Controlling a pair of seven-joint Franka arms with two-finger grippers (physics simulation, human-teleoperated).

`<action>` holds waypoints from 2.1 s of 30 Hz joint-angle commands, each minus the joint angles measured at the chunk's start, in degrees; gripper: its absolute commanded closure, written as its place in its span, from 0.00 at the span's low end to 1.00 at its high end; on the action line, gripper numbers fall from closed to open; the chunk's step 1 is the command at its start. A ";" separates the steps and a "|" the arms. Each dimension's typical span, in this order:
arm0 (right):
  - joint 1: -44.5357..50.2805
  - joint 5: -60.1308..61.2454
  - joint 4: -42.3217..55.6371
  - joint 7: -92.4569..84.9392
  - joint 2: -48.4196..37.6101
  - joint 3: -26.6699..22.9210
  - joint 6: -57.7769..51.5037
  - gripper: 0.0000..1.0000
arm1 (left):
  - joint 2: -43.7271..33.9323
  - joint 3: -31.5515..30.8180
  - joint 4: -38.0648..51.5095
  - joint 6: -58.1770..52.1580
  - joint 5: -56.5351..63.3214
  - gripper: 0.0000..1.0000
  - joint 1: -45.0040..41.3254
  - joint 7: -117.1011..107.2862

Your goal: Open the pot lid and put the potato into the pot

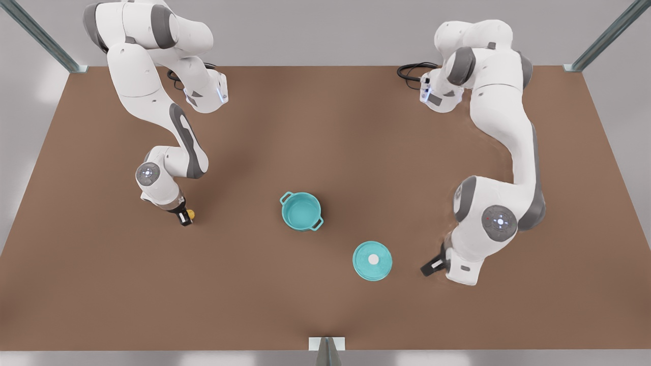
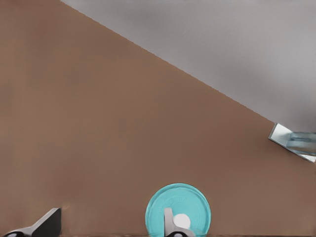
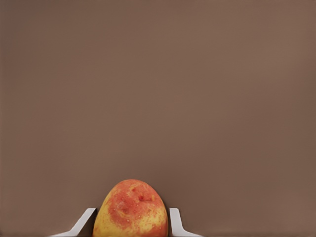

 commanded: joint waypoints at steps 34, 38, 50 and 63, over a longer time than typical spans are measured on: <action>19.59 0.80 4.76 25.24 -14.80 2.46 -18.96 0.50 | -28.76 2.08 -27.83 -2.29 -3.21 0.00 2.34 43.27; 22.32 0.71 11.17 29.98 -12.08 2.46 -24.14 0.50 | -28.76 2.08 -27.83 -2.29 -3.21 0.00 2.25 43.27; 31.02 0.80 30.25 43.78 0.22 1.84 -34.34 0.50 | -28.67 2.08 -27.74 -4.23 -3.21 0.00 2.34 43.18; 35.24 0.36 39.39 49.67 12.62 -0.18 -34.61 0.50 | -28.58 2.08 -27.74 -4.23 -3.21 0.00 2.34 43.09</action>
